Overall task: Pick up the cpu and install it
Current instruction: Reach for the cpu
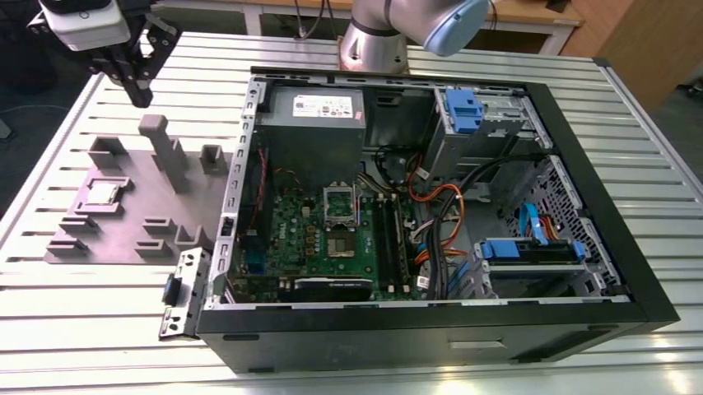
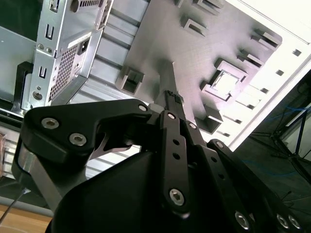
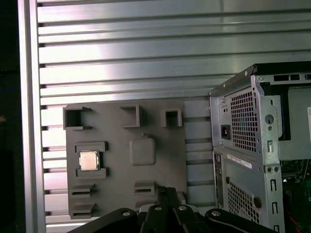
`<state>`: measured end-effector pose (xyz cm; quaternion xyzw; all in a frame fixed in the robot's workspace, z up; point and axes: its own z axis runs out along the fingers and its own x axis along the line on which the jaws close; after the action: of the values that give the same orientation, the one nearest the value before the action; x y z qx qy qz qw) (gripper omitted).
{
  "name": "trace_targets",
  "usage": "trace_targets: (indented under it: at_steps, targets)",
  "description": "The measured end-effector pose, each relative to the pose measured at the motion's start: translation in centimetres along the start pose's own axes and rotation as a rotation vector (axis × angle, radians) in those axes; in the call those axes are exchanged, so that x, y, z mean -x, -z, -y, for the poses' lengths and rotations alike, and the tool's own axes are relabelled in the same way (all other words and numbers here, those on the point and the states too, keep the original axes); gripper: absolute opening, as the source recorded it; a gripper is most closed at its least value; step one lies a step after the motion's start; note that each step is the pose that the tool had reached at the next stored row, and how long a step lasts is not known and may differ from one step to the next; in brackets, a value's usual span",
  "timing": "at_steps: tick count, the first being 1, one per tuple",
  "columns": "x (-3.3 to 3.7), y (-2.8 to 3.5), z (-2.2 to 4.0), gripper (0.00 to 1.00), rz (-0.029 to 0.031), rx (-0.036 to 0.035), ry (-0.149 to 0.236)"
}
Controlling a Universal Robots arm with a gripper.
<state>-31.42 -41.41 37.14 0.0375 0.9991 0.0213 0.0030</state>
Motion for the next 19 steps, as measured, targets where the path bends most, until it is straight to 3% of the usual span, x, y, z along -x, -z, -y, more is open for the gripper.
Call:
trace_targets:
  at_steps: [19]
  targets:
    - [-0.54, -0.07, 0.04, 0.11, 0.0, 0.0, 0.0]
